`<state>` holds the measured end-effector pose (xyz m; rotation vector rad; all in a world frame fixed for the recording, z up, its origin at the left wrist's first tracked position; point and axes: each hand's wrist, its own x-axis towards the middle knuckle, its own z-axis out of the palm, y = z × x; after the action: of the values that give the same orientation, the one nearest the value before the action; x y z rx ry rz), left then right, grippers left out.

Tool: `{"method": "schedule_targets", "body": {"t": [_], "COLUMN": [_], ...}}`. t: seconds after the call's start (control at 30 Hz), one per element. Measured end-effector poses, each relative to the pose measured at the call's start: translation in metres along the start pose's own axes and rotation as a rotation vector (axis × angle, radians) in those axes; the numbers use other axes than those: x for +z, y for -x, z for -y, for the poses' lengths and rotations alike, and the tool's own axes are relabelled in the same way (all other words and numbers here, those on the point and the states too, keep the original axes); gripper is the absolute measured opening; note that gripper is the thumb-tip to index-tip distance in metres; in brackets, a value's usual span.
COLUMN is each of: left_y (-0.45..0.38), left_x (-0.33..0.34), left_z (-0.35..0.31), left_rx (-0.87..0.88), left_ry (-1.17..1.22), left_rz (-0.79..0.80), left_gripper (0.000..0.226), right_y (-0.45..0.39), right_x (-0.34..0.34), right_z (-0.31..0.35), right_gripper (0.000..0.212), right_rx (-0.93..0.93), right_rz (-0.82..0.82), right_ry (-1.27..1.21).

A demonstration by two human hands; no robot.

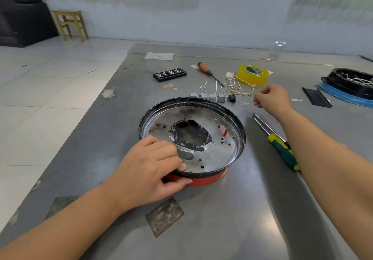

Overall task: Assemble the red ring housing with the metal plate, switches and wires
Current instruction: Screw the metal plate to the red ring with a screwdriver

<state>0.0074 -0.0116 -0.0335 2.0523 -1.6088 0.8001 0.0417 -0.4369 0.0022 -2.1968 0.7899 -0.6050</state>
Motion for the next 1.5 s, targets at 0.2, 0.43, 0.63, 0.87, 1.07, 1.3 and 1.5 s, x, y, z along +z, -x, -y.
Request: {"method": "schedule_targets", "body": {"t": [0.2,0.43,0.63,0.87,1.07,1.3,1.5], "left_y": [-0.001,0.002,0.004,0.007,0.009,0.009,0.009], "left_x": [-0.002,-0.004,-0.004,-0.001,0.002,0.004,0.004], "left_z": [-0.002,-0.004,-0.003,0.002,0.004,0.005,0.005], "left_rx": [0.000,-0.011,-0.014,0.002,-0.008,-0.010,-0.007], "left_ry": [-0.013,-0.009,-0.030,-0.036,0.001,-0.006,0.008], "left_rz": [0.024,0.033,0.040,0.006,-0.019,-0.036,-0.045], "left_gripper": [0.031,0.035,0.038,0.034,0.029,0.031,0.034], "right_y": [0.072,0.159,0.187,0.185,0.179,0.183,0.184], "right_x": [-0.021,-0.025,-0.009,0.001,0.006,0.012,0.014], "right_z": [0.055,0.105,0.116,0.123,0.122,0.127,0.131], "right_gripper": [0.008,0.012,0.006,0.008,0.009,0.004,0.002], "right_rx": [-0.229,-0.515,-0.495,-0.363,-0.338,-0.480,-0.489], "right_rz": [0.152,0.578,0.950,1.150,1.255,1.200,1.208], "right_ry": [-0.093,0.055,0.023,0.035,0.049,0.228,0.289]}}
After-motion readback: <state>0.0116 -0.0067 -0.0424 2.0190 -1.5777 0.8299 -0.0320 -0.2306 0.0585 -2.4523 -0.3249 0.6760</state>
